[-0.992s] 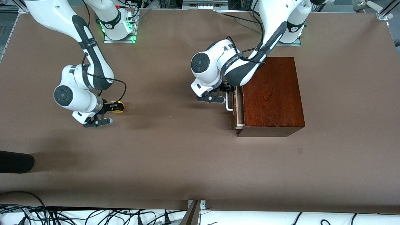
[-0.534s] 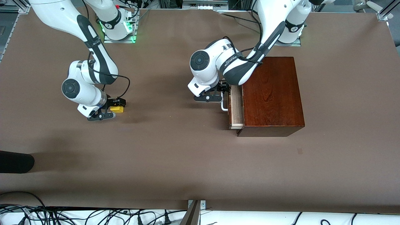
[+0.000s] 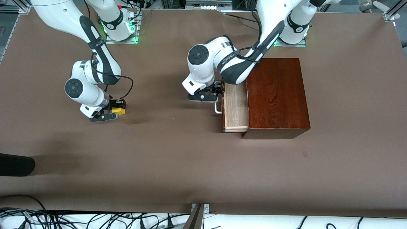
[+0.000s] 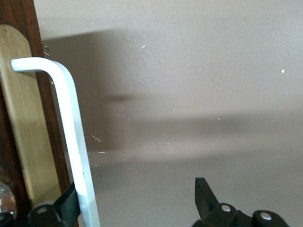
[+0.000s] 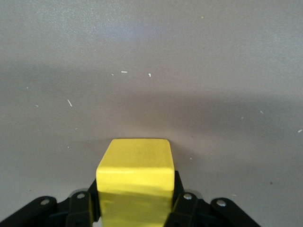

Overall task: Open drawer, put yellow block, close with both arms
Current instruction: 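Pull the drawer open with the left gripper while the right gripper lifts the cube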

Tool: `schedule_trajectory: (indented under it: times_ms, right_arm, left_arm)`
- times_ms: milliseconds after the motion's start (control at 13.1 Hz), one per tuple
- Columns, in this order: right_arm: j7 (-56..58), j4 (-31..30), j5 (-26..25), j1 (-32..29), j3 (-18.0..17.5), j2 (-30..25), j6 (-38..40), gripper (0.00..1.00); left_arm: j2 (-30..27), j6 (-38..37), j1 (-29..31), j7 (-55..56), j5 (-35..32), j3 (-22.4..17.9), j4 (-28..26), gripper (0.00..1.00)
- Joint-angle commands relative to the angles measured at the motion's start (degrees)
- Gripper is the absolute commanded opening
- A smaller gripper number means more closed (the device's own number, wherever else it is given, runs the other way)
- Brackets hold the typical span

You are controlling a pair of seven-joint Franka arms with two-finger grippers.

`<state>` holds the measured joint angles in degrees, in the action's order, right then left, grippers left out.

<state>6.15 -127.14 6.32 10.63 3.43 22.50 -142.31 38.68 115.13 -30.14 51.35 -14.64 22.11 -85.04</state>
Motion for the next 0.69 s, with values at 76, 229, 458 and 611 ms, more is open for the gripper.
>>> schedule_trajectory:
  times_ms: [76,229,458,611]
  right_arm:
    - [-0.3,-0.9,1.0,-0.1,-0.3,-0.9,-1.0,0.11]
    - [-0.3,-0.7,1.0,0.0,-0.3,-1.1,-0.9,0.01]
    - [0.2,1.0,0.9,-0.1,-0.3,-1.6,-0.5,0.00]
    - [0.4,4.1,0.9,-0.1,-0.3,-2.3,3.3,0.00]
  left_arm:
    - [-0.4,-1.7,0.0,-0.2,0.8,-0.1,2.8,1.00]
    - [-2.5,-6.1,0.3,-0.5,0.7,-0.1,2.9,1.00]
    - [-6.3,-10.4,0.9,-2.7,0.8,-0.1,2.9,1.00]
    - [-9.5,-14.0,2.4,-2.7,0.8,-0.3,2.9,1.00]
